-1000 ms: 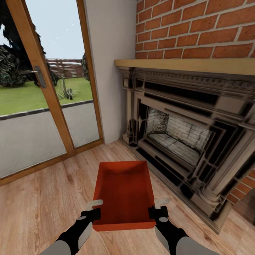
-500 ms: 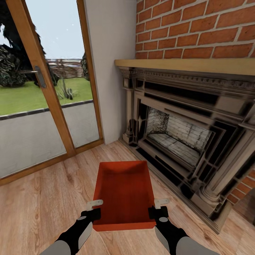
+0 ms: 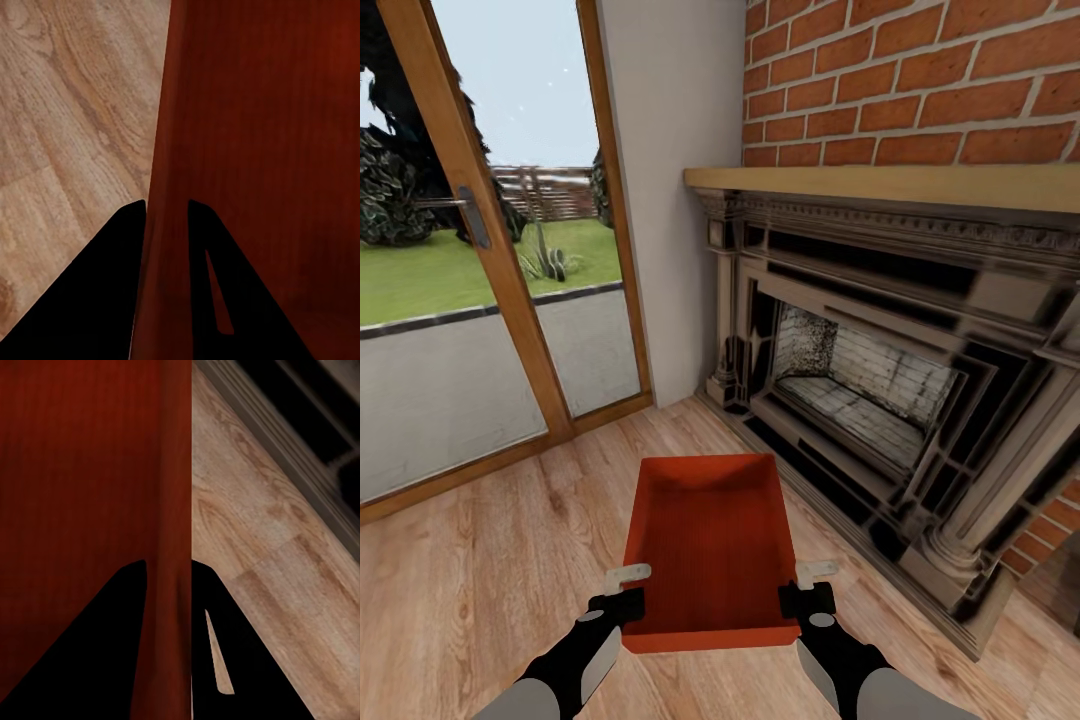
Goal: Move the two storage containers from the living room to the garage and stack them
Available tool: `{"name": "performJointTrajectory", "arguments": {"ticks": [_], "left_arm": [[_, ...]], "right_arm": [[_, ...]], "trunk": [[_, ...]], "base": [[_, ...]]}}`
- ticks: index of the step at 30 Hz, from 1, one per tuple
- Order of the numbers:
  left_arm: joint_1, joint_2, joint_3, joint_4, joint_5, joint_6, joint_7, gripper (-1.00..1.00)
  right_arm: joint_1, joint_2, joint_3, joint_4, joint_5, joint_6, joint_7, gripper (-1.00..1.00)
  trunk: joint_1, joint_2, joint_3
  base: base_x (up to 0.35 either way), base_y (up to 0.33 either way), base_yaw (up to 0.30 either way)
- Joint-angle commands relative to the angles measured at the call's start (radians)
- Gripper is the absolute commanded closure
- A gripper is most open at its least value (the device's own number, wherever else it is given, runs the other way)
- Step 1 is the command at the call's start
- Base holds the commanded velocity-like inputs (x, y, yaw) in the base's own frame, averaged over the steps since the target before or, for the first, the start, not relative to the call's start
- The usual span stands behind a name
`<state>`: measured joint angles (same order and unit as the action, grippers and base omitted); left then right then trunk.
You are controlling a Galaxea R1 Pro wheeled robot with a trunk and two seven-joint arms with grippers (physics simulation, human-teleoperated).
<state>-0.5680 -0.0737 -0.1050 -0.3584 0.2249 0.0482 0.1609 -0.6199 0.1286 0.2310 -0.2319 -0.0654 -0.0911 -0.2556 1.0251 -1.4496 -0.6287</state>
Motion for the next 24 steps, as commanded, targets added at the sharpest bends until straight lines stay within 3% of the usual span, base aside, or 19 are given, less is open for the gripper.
{"name": "performJointTrajectory", "arguments": {"ticks": [1, 6, 24], "left_arm": [[0.0, 0.0, -0.005, 0.001, 0.016, 0.006, 0.012, 1.0], [0.0, 0.0, -0.004, 0.001, 0.016, 0.006, 0.012, 1.0], [0.0, 0.0, -0.004, 0.001, 0.017, 0.006, 0.012, 1.0]], "right_arm": [[-0.001, 0.0, -0.016, -0.003, 0.01, -0.007, -0.01, 1.0], [-0.001, 0.0, -0.016, -0.003, 0.01, -0.007, -0.01, 1.0], [-0.001, 0.0, -0.017, -0.003, 0.009, -0.007, -0.01, 1.0]], "trunk": [[0.0, 0.0, -0.001], [0.0, 0.0, -0.001], [-0.069, 0.126, 0.06]], "base": [[0.0, 0.0, 0.0], [0.0, 0.0, 0.0], [0.0, 0.0, -0.015]]}}
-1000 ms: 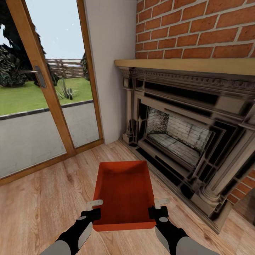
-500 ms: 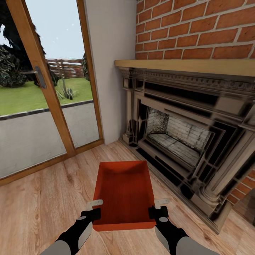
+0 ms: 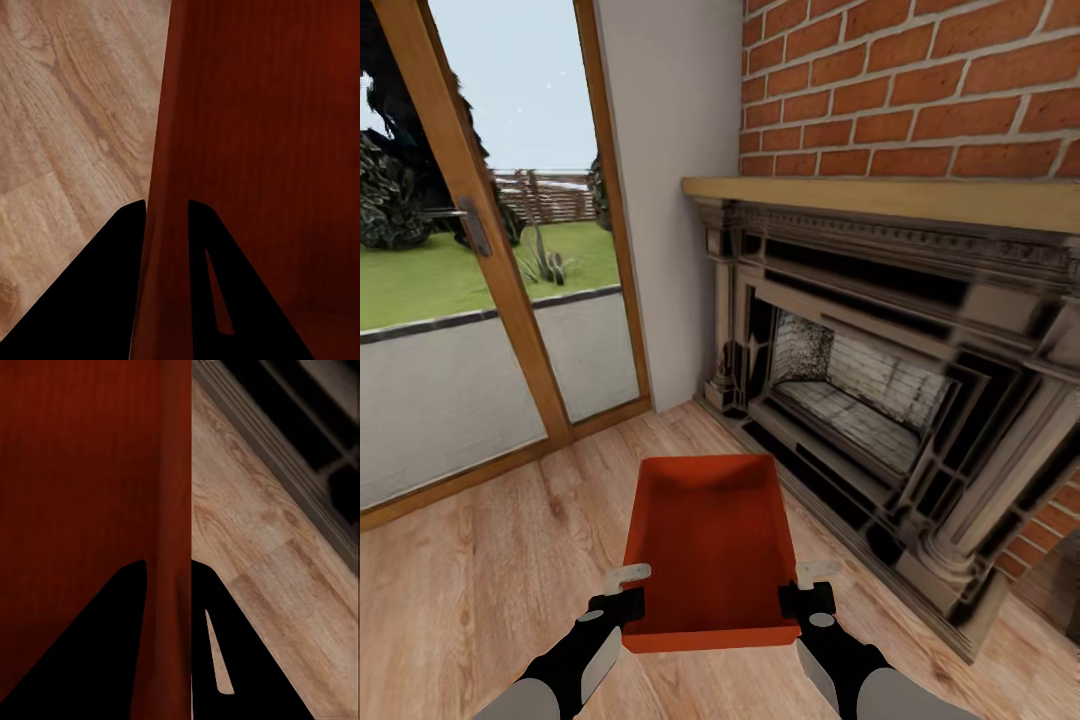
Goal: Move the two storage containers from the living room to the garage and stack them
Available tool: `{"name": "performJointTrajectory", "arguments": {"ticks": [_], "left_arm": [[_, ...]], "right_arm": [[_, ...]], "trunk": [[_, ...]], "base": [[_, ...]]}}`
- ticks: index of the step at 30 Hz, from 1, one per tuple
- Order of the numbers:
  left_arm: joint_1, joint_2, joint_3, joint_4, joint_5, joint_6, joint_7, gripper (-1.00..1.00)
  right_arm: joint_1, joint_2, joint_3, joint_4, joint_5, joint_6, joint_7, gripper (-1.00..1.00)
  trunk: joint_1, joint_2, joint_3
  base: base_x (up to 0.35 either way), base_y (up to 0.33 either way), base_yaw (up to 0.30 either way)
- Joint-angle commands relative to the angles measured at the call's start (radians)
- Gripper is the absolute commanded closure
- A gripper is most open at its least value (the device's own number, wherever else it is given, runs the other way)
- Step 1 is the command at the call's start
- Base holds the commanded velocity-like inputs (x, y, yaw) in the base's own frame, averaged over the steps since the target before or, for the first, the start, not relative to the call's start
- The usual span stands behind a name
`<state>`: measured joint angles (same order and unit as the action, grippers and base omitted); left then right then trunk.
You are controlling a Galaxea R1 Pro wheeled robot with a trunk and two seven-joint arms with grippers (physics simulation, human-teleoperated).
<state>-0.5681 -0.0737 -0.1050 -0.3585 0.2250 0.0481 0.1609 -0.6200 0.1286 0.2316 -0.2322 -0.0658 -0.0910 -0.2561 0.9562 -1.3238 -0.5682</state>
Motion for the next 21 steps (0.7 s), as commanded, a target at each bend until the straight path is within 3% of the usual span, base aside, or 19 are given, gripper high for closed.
{"name": "performJointTrajectory", "arguments": {"ticks": [1, 7, 21], "left_arm": [[0.001, 0.0, -0.004, 0.001, 0.017, 0.006, 0.012, 1.0], [0.001, 0.0, -0.004, 0.001, 0.017, 0.006, 0.012, 1.0], [0.001, 0.0, -0.004, 0.001, 0.017, 0.006, 0.012, 1.0]], "right_arm": [[-0.001, 0.001, -0.018, -0.002, 0.009, -0.007, -0.009, 1.0], [-0.001, 0.001, -0.017, -0.002, 0.009, -0.007, -0.009, 1.0], [-0.001, 0.001, -0.017, -0.002, 0.009, -0.007, -0.009, 1.0]], "trunk": [[-0.004, 0.007, 0.004], [-0.027, 0.049, 0.031], [-0.027, 0.049, 0.05]], "base": [[0.0, 0.0, -0.114], [0.0, 0.0, -0.134], [0.0, 0.0, -0.121]]}}
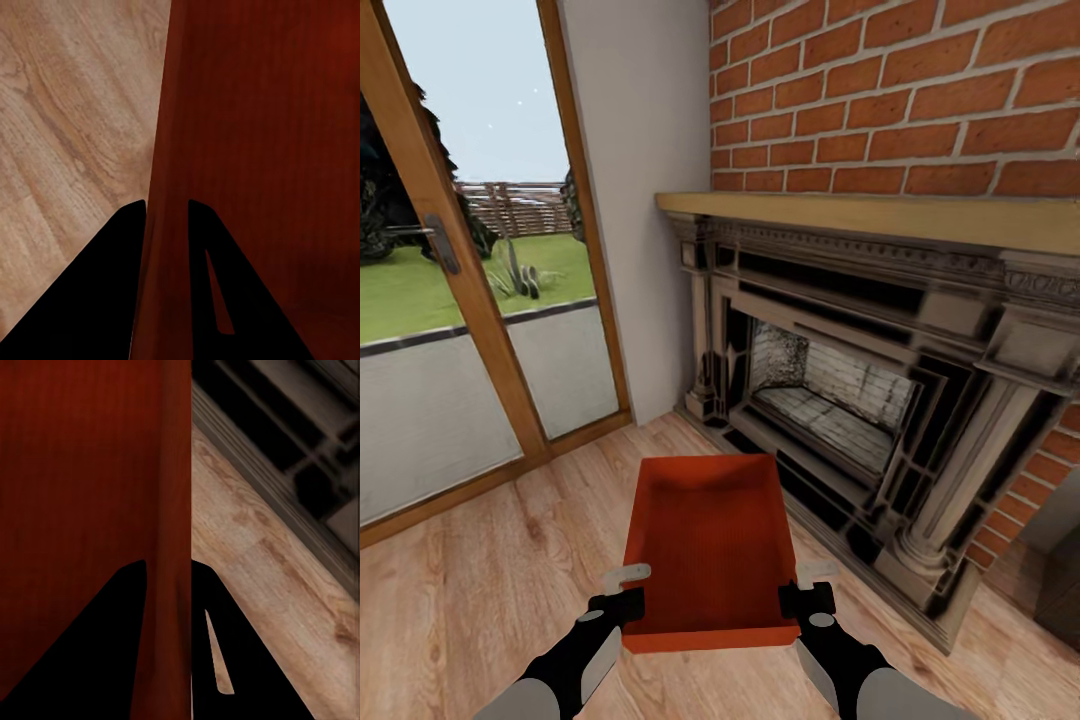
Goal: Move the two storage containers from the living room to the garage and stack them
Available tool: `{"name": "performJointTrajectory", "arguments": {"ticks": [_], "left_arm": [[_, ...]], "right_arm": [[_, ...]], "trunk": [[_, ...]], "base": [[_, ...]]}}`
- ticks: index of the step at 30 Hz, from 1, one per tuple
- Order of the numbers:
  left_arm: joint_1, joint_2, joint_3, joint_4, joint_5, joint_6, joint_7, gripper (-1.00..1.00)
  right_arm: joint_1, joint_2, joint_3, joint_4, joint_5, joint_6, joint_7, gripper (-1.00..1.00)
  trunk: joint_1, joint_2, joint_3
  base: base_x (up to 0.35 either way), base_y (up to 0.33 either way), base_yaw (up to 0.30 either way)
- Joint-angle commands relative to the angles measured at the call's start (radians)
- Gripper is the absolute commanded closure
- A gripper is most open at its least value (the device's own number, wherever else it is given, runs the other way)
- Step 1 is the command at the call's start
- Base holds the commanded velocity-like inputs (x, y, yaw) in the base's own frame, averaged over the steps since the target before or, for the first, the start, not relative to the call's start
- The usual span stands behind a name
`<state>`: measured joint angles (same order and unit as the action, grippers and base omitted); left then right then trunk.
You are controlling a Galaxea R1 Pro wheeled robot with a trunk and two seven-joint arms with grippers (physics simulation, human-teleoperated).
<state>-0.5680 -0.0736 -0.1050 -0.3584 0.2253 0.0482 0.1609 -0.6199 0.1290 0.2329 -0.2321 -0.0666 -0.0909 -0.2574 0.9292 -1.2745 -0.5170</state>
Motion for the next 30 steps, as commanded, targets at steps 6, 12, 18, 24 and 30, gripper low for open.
{"name": "performJointTrajectory", "arguments": {"ticks": [6, 12, 18, 24, 30], "left_arm": [[0.0, 0.0, -0.004, 0.001, 0.017, 0.006, 0.012, 1.0], [0.0, 0.0, -0.004, 0.001, 0.017, 0.006, 0.012, 1.0], [0.0, 0.0, -0.004, 0.0, 0.017, 0.006, 0.012, 1.0], [0.0, 0.0, -0.004, 0.0, 0.017, 0.006, 0.012, 1.0], [0.0, 0.0, -0.005, 0.0, 0.017, 0.006, 0.012, 1.0]], "right_arm": [[-0.001, 0.0, -0.018, -0.003, 0.01, -0.007, -0.008, 1.0], [-0.001, 0.0, -0.018, -0.003, 0.01, -0.007, -0.008, 1.0], [-0.001, 0.0, -0.018, -0.003, 0.01, -0.007, -0.008, 1.0], [-0.001, 0.0, -0.018, -0.003, 0.01, -0.007, -0.008, 1.0], [-0.001, 0.0, -0.019, -0.003, 0.01, -0.007, -0.008, 1.0]], "trunk": [[0.0, -0.001, 0.008], [0.0, -0.001, 0.017], [0.0, -0.001, 0.027], [0.0, -0.001, 0.036], [0.0, -0.001, 0.045]], "base": [[0.0, 0.0, -0.043], [0.0, 0.0, -0.003], [0.0, 0.0, 0.0], [0.0, 0.0, 0.0], [0.0, 0.0, 0.0]]}}
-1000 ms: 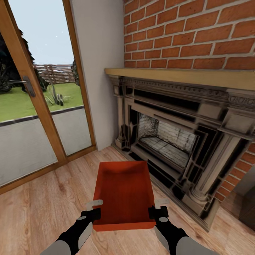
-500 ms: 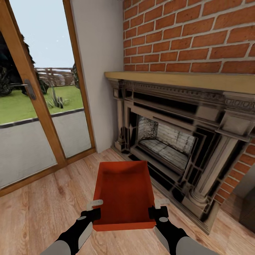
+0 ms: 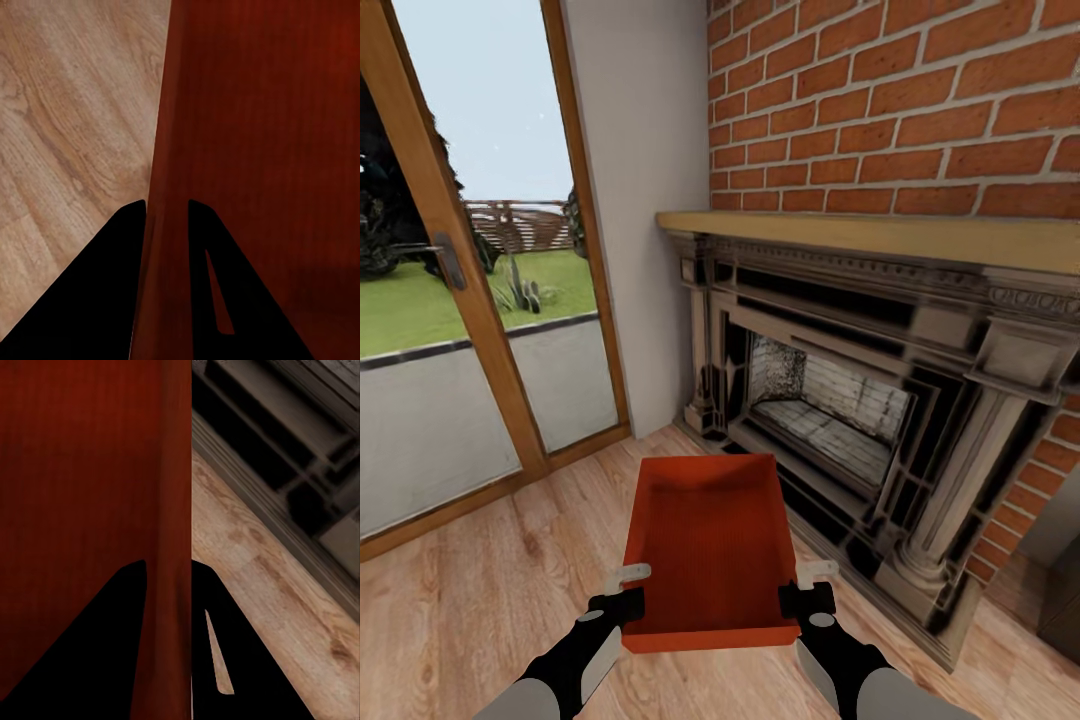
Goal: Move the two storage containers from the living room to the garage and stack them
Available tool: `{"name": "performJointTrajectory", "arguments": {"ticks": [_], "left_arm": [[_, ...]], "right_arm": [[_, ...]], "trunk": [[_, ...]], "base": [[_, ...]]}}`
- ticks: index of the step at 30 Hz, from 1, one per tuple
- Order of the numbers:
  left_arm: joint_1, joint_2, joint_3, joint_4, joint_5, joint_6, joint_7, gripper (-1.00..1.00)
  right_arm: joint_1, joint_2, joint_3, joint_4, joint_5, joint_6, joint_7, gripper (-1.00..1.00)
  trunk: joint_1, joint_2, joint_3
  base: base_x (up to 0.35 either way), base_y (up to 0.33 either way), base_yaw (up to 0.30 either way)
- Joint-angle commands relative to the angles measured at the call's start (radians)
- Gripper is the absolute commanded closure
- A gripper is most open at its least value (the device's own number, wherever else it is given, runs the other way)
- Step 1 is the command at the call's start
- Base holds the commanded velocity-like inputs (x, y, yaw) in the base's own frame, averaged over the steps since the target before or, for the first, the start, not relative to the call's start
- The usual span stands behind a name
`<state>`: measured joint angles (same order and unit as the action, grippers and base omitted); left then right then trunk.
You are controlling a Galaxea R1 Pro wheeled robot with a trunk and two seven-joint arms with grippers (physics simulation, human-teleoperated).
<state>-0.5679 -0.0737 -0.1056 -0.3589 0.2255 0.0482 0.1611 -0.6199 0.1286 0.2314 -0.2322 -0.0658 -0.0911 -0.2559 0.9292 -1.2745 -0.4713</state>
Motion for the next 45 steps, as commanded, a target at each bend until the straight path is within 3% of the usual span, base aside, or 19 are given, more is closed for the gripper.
{"name": "performJointTrajectory", "arguments": {"ticks": [1, 45], "left_arm": [[0.0, 0.0, -0.005, 0.001, 0.016, 0.006, 0.012, 1.0], [0.0, 0.0, -0.004, 0.002, 0.016, 0.006, 0.012, 1.0]], "right_arm": [[-0.001, 0.0, -0.017, -0.003, 0.009, -0.007, -0.009, 1.0], [-0.001, 0.0, -0.017, -0.003, 0.009, -0.007, -0.009, 1.0]], "trunk": [[0.0, -0.001, 0.001], [0.0, -0.001, 0.068]], "base": [[0.0, 0.0, 0.0], [0.0, 0.0, 0.0]]}}
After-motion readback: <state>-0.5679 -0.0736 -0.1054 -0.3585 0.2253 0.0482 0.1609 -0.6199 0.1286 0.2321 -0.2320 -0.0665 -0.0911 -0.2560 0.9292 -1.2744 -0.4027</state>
